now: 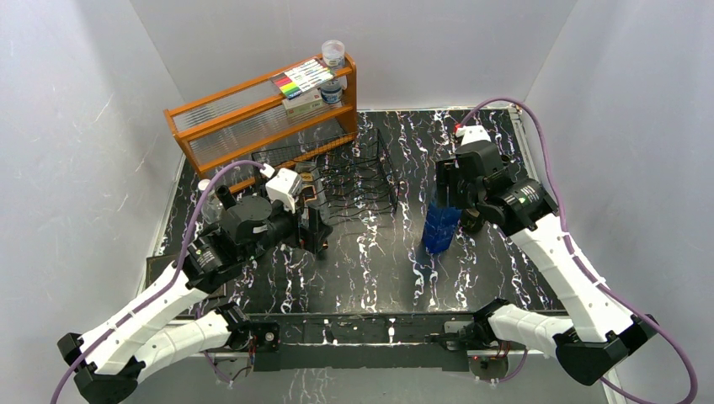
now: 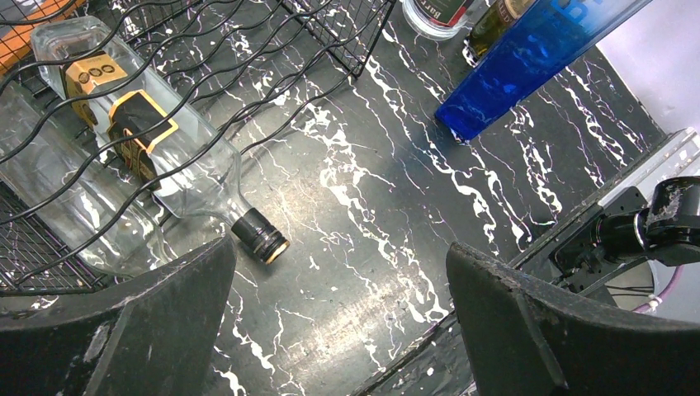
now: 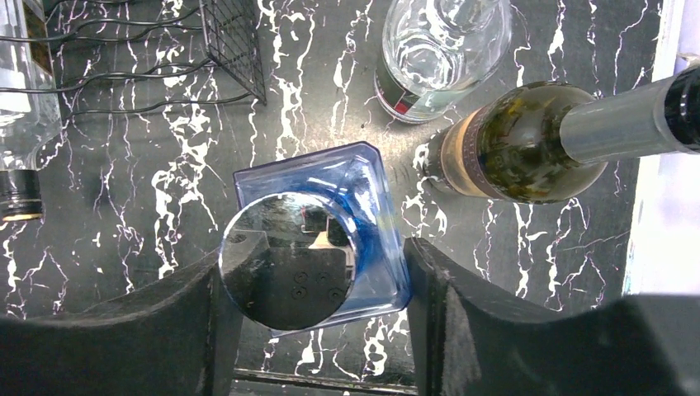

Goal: Put the wine bottle on the wine rack

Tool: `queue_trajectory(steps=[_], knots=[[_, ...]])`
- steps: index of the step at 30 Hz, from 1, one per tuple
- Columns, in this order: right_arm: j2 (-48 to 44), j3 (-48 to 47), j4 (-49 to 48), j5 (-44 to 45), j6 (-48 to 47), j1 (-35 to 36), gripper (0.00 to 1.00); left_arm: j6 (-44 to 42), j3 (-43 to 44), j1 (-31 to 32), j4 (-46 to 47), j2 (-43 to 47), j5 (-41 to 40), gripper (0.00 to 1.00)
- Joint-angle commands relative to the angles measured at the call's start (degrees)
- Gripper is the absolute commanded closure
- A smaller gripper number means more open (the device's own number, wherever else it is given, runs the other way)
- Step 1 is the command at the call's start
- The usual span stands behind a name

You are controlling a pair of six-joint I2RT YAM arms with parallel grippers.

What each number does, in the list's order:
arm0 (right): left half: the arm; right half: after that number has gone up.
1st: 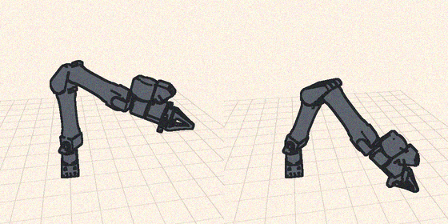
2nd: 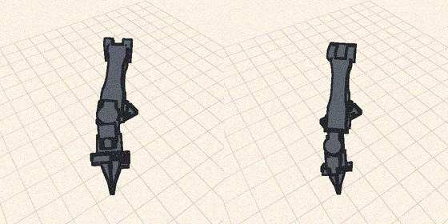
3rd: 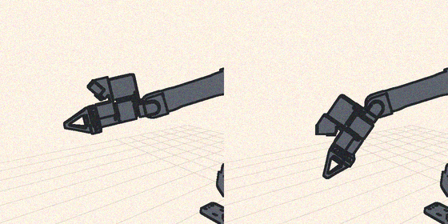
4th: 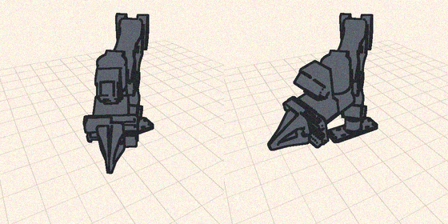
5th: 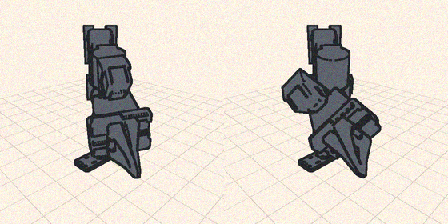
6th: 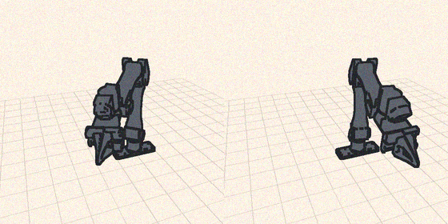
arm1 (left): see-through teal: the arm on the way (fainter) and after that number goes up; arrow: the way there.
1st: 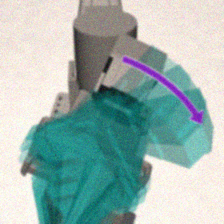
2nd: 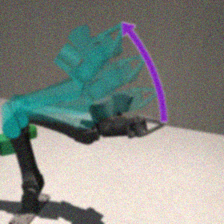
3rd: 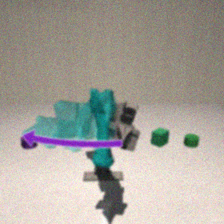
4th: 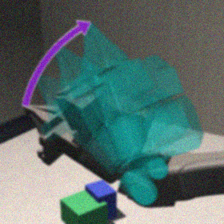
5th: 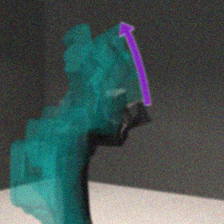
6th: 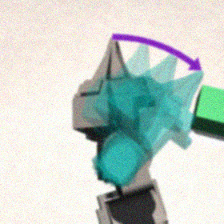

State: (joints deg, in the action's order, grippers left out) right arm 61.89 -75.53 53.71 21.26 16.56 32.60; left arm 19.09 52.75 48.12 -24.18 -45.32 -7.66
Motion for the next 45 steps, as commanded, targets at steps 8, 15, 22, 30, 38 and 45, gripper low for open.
queue_trajectory(steps=[8,15,22,30,38,45], knots=[[-1.2,-2.2,-0.9,0.5,-0.1,-0.1,0.48,-0.3,0.4,-0.2,0.7,-0.9,0.9,0.02],[-1.4,-0.5,-1.4,-0.3,-1.0,-0.1,0.03,-0.4,0.1,-0.1,0.7,-1.1,0.9,0.02],[-0.8,1.3,-3.3,-1.3,-6.5,-0.2,0.02,-0.4,0.0,-0.1,0.6,-1.0,1.0,0.02],[-0.9,-0.5,-3.5,-4.4,-10.5,-0.6,0.03,-0.1,-0.4,-0.1,1.6,-1.6,1.7,0.02],[-2.5,-0.2,-3.2,-6.2,-7.1,-0.6,0.51,0.2,-0.7,-0.1,3.4,-2.3,3.2,0.02],[-3.2,-2.6,-3.0,-8.4,-4.8,-0.6,0.70,-0.6,-1.0,-0.1,6.0,-3.9,4.9,0.02]])
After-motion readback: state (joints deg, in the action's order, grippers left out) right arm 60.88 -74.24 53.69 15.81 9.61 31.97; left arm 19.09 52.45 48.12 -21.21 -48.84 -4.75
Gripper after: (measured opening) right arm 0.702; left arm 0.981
